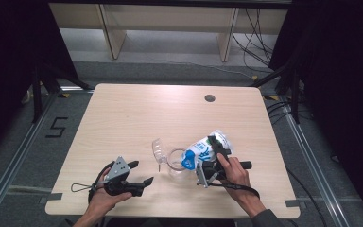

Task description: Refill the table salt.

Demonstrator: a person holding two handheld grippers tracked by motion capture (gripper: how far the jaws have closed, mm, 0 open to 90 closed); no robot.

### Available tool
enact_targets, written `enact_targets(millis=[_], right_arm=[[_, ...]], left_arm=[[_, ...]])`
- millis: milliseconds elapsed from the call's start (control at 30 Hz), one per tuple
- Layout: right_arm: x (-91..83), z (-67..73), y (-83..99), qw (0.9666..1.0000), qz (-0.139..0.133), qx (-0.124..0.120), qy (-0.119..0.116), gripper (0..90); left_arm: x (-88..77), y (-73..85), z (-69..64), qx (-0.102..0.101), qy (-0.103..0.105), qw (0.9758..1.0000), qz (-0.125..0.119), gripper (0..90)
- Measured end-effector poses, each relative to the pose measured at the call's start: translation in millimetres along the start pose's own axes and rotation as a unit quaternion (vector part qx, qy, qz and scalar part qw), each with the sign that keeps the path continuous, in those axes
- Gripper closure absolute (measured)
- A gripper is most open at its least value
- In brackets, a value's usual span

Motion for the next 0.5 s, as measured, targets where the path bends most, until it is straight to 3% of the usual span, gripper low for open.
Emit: enact_targets(millis=[133, 433, 500], right_arm=[[-0.2, 1.3, 0.6, 1.0, 0.002, 0.001, -0.002, 48.1], [-1.4, -1.2, -0.5, 0.9999, 0.003, -0.014, 0.009, 48.5], [-1.7, -5.0, -1.2, 0.9993, 0.001, -0.032, 0.021, 48.5]], left_arm=[[0.5, -0.1, -1.7, -0.007, 0.002, 1.0, -0.002, 16.0], [0.1, 0.8, -1.1, 0.002, 0.0, 1.0, 0.005, 15.9], [0.0, 0.9, -0.7, 0.003, 0.0, 1.0, 0.006, 15.9]])
Point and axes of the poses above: each handheld gripper's, and its own axes: x roughly forward along the jaws, y roughly out of its underside, z roughly to its left, the point moved 9 cm from there along x, roughly forward along the jaws, and after that the axes turned 8 degrees about -x, right-handed, at the moved point
